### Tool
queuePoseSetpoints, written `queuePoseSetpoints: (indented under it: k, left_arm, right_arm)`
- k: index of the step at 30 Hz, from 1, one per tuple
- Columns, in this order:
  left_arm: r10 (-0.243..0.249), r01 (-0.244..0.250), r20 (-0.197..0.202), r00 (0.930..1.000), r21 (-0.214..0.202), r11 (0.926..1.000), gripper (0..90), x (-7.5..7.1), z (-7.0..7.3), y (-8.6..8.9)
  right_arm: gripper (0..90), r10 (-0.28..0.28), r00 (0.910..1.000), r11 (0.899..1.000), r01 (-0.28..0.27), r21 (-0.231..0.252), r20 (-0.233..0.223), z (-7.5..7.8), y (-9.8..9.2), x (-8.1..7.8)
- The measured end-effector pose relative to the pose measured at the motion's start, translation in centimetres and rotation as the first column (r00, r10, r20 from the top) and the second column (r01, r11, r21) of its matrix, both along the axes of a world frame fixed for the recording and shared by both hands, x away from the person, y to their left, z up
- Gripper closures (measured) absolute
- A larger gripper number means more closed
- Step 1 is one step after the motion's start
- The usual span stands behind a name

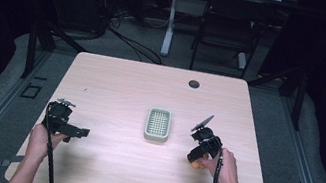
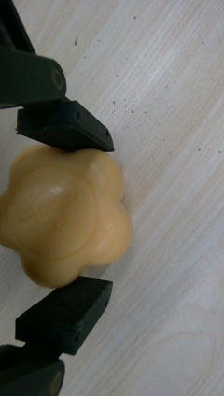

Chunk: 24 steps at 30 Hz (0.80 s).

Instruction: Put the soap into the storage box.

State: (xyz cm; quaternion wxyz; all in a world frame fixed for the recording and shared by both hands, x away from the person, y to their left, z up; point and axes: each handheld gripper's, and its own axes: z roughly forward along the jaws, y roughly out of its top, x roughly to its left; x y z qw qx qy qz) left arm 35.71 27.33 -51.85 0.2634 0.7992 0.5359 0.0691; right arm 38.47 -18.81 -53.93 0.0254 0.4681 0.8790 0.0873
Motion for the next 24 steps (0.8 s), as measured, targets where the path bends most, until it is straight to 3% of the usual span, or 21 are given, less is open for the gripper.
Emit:
queuePoseSetpoints:
  k: [9,10,12,15,17,19,20,22,24]
  left_arm:
    - [-0.003,0.003,0.0,1.0,0.002,1.0,0.0,0.0,0.0,-0.1]
    - [-0.003,0.003,-0.001,1.0,0.002,1.0,0.0,0.0,0.0,-0.1]
    - [-0.004,0.004,-0.002,1.0,0.001,1.0,0.0,0.0,0.0,-0.1]
    - [-0.004,0.004,-0.002,1.0,0.001,1.0,0.0,0.0,0.0,-0.1]
    - [-0.002,0.002,-0.001,1.0,0.001,1.0,0.0,0.0,-0.1,-0.1]
    - [-0.003,0.003,-0.001,1.0,0.0,1.0,0.0,0.0,-0.1,-0.1]
    - [-0.003,0.003,-0.002,1.0,0.001,1.0,0.0,0.0,-0.1,-0.1]
    - [-0.008,0.008,-0.005,1.0,0.002,1.0,0.0,0.0,-0.1,-0.1]
    - [-0.009,0.009,-0.004,1.0,0.001,1.0,0.0,0.0,-0.1,-0.1]
  right_arm:
    - [27.9,0.001,0.9999,1.0,-0.002,-0.009,-0.011,-0.6,0.1,0.2]
    - [28.0,-0.017,0.9998,1.0,0.017,0.007,0.004,-0.7,0.1,0.0]
    - [28.5,0.008,0.9999,1.0,-0.008,-0.008,-0.009,-0.5,0.0,0.2]
    - [28.9,-0.005,1.0,1.0,0.005,0.016,0.0,-0.6,0.0,0.1]
    - [34.4,0.014,0.9997,1.0,-0.014,0.009,-0.018,-0.2,-0.3,0.3]
    - [38.1,0.003,1.0,0.999,-0.003,0.042,0.006,0.1,-0.4,0.2]
    - [38.1,-0.037,0.9989,0.995,0.035,0.088,0.028,0.0,-0.3,0.0]
    - [38.1,0.02,0.9997,0.999,-0.02,0.033,-0.014,0.4,-0.5,0.3]
    - [38.1,0.009,0.9999,0.999,-0.009,0.043,-0.011,0.2,-0.4,0.3]
